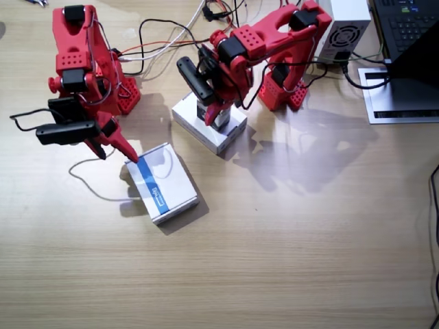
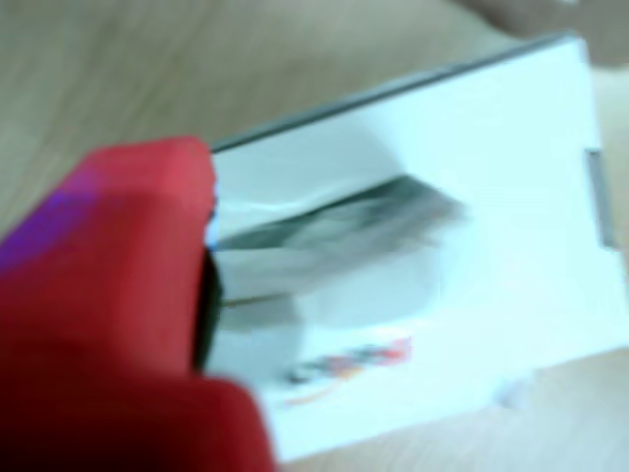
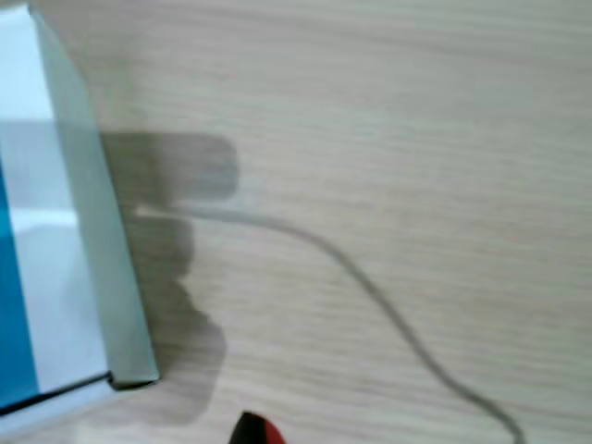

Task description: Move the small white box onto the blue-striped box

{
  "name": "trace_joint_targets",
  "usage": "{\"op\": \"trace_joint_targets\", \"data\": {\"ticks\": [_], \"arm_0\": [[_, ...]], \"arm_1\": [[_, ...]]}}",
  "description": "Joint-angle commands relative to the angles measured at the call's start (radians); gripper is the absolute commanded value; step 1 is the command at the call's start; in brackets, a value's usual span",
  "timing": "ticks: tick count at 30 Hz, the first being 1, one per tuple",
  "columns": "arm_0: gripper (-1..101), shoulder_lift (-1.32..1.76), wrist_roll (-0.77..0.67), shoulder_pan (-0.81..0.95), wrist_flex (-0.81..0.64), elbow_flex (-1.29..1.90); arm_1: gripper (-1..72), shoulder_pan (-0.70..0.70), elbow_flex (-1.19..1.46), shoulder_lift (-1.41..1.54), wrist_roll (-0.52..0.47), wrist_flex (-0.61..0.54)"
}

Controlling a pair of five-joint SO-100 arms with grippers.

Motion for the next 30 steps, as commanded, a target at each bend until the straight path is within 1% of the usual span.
{"op": "trace_joint_targets", "data": {"ticks": [1, 6, 10, 11, 12, 14, 16, 17, 18, 20, 26, 30], "arm_0": [[47, 0.023, -0.046, 0.091, 0.037, -0.041], [47, -0.080, -0.074, 0.201, 0.034, -0.084], [47, -0.140, -0.063, 0.163, 0.008, -0.146], [44, -0.150, -0.051, 0.156, -0.005, -0.138], [39, -0.164, -0.034, 0.152, -0.020, -0.123], [34, -0.201, -0.020, 0.146, -0.026, -0.110], [26, -0.229, -0.015, 0.152, -0.035, -0.100], [20, -0.249, -0.017, 0.158, -0.037, -0.101], [15, -0.276, -0.015, 0.161, -0.034, -0.109], [11, -0.310, -0.015, 0.160, -0.029, -0.124], [10, -0.305, 0.032, 0.124, 0.029, -0.238], [11, -0.281, 0.140, 0.067, 0.034, -0.348]], "arm_1": [[50.1, 0.015, 0.008, 0.026, -0.023, -0.026], [50.4, 0.017, -0.008, 0.011, -0.021, -0.029], [50.4, 0.031, 0.002, 0.011, -0.021, -0.041], [50.4, 0.040, 0.009, 0.014, -0.025, -0.051], [50.3, 0.051, 0.017, 0.018, -0.029, -0.060], [50.3, 0.072, 0.023, 0.025, -0.044, -0.060], [50.0, 0.087, 0.023, 0.028, -0.052, -0.061], [49.8, 0.092, 0.025, 0.029, -0.054, -0.061], [49.8, 0.092, 0.025, 0.029, -0.057, -0.060], [49.8, 0.092, 0.031, 0.034, -0.058, -0.057], [49.7, 0.089, 0.049, 0.051, -0.063, -0.052], [49.7, 0.074, 0.058, 0.052, -0.055, -0.052]]}}
